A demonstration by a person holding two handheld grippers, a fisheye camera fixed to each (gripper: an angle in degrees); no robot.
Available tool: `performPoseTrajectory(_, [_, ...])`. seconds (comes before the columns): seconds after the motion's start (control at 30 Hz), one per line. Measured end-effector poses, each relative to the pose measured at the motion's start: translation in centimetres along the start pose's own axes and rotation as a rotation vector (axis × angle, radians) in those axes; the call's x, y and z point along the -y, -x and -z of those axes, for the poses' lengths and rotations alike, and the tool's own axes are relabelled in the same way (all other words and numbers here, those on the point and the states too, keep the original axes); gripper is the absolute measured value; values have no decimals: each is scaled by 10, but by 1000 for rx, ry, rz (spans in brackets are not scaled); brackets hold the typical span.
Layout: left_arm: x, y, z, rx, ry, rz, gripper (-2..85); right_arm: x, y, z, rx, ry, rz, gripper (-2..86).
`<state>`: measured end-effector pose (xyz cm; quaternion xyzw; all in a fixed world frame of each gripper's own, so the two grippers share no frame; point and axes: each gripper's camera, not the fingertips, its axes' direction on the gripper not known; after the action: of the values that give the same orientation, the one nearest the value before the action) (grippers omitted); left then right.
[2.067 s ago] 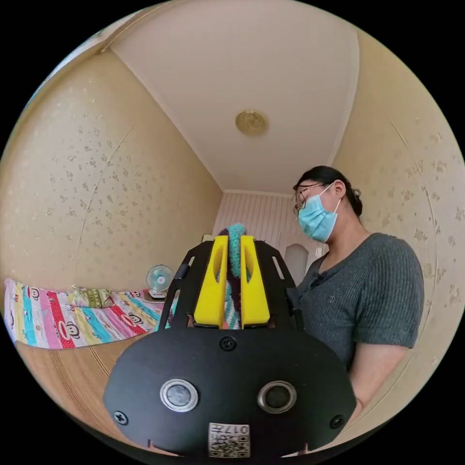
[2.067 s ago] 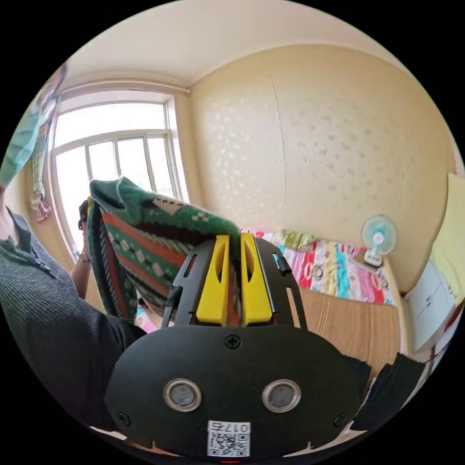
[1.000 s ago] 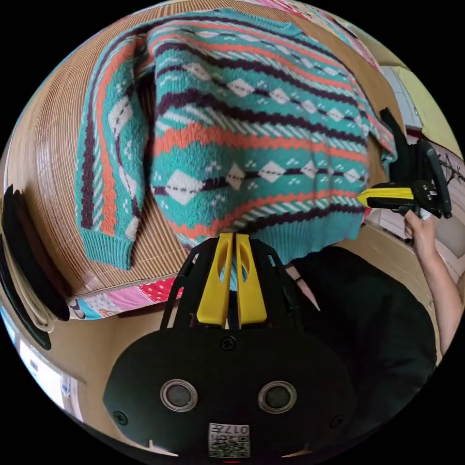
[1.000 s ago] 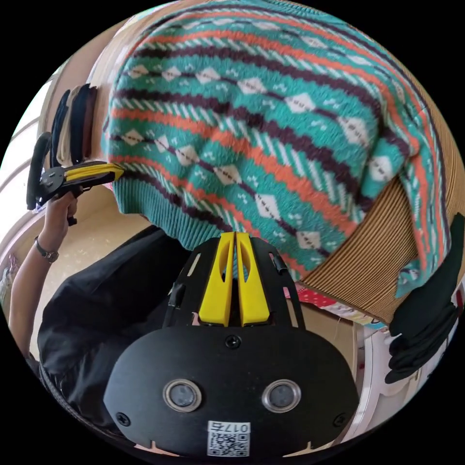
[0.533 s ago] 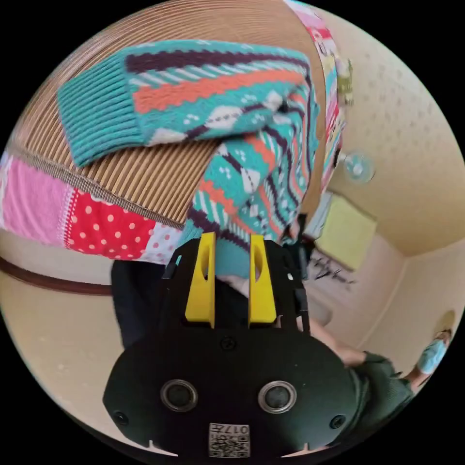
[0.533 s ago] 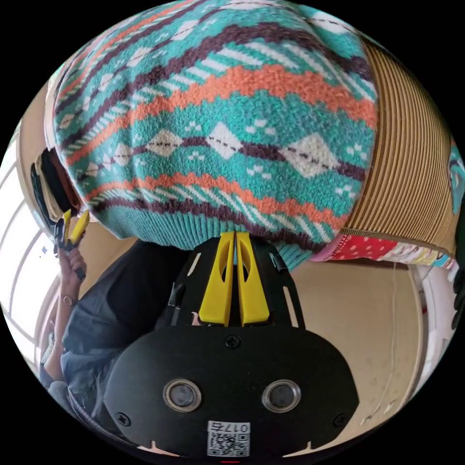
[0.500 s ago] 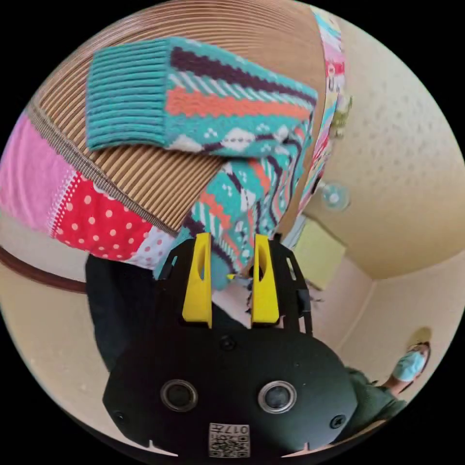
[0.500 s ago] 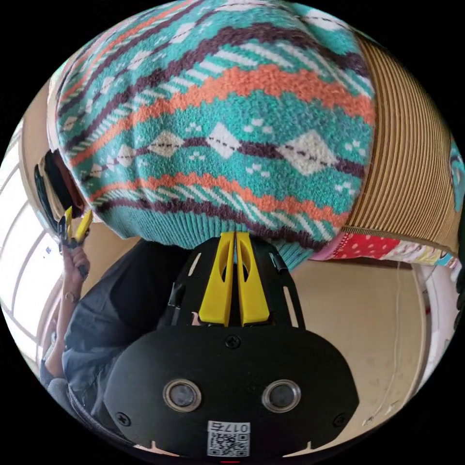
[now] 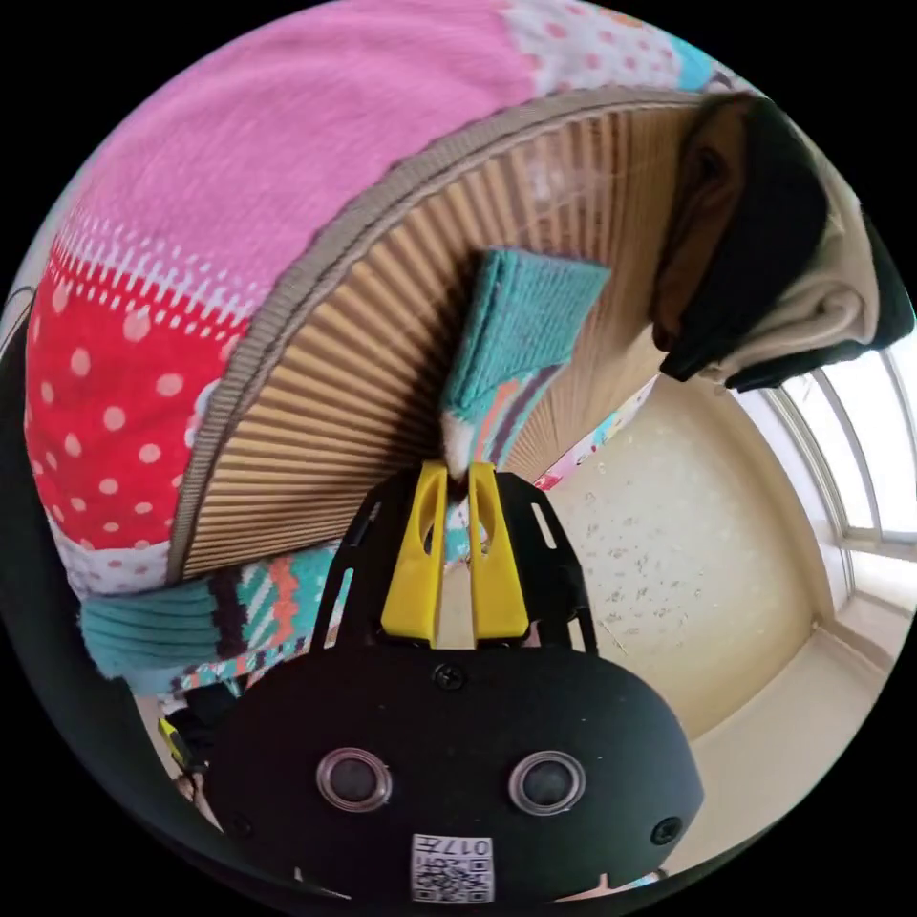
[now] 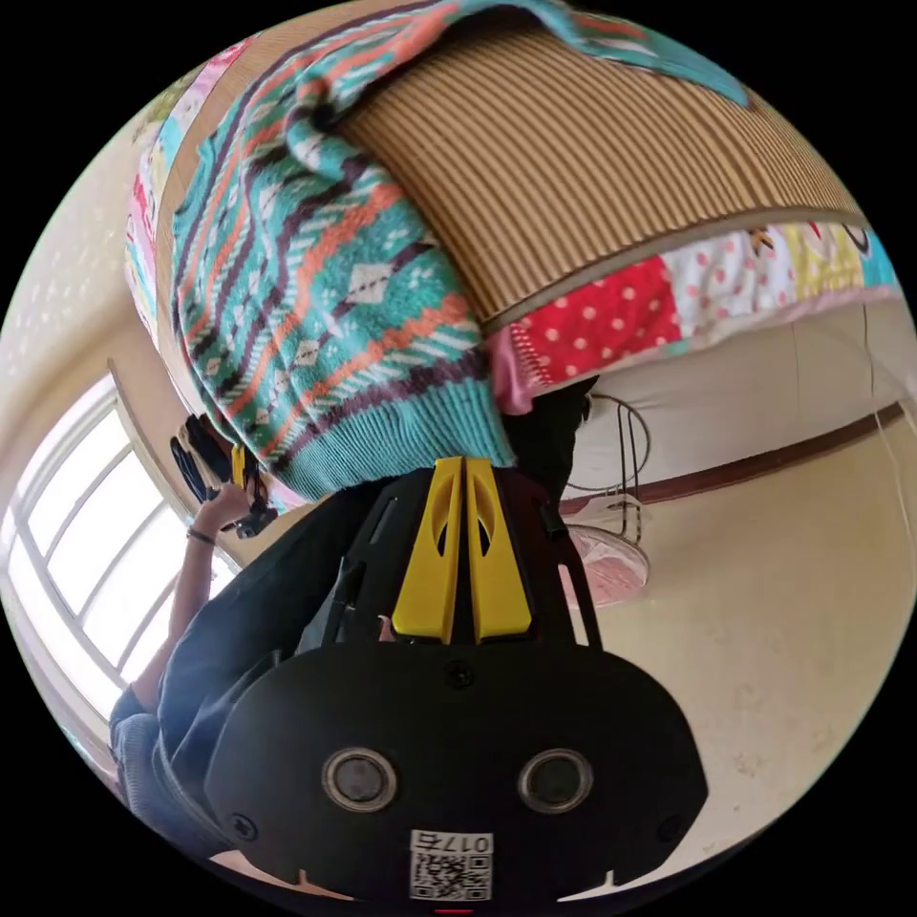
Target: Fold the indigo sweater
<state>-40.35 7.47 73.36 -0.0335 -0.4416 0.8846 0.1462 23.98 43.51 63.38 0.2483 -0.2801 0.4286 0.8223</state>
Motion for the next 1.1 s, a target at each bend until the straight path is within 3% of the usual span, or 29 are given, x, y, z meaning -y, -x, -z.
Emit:
performPoseTrajectory(0.17, [-28, -156, -41, 31, 108, -460, 41, -36, -56, 53, 254, -119, -118, 4])
performPoseTrajectory(0.3, [-146, -277, -132, 136, 327, -965, 42, -55, -99, 84, 577, -222, -194, 5])
performPoseTrajectory(0.43, [-305, -287, -213, 344, 534, -1429, 51, -70, -126, 106, 972, -422, -226, 12])
performPoseTrajectory(0.5, [-398, -228, -256, 477, 701, -1651, 75, -75, -134, 111, 1139, -517, -241, 20])
performPoseTrajectory(0.63, [-471, -82, -304, 671, 1058, -1672, 99, -80, -143, 118, 1409, -716, -311, 87])
performPoseTrajectory(0.77, [-464, 83, -300, 964, 1242, -1438, 106, -70, -142, 121, 1497, -729, -400, 163])
performPoseTrajectory(0.93, [-411, 160, -236, 1196, 1236, -1270, 92, -50, -143, 149, 1532, -789, -433, 156])
performPoseTrajectory(1.03, [-368, 150, -188, 1304, 1108, -1246, 89, -39, -140, 170, 1513, -751, -469, 109])
performPoseTrajectory(1.1, [-331, 126, -150, 1346, 983, -1203, 88, -41, -129, 195, 1476, -830, -428, 66])
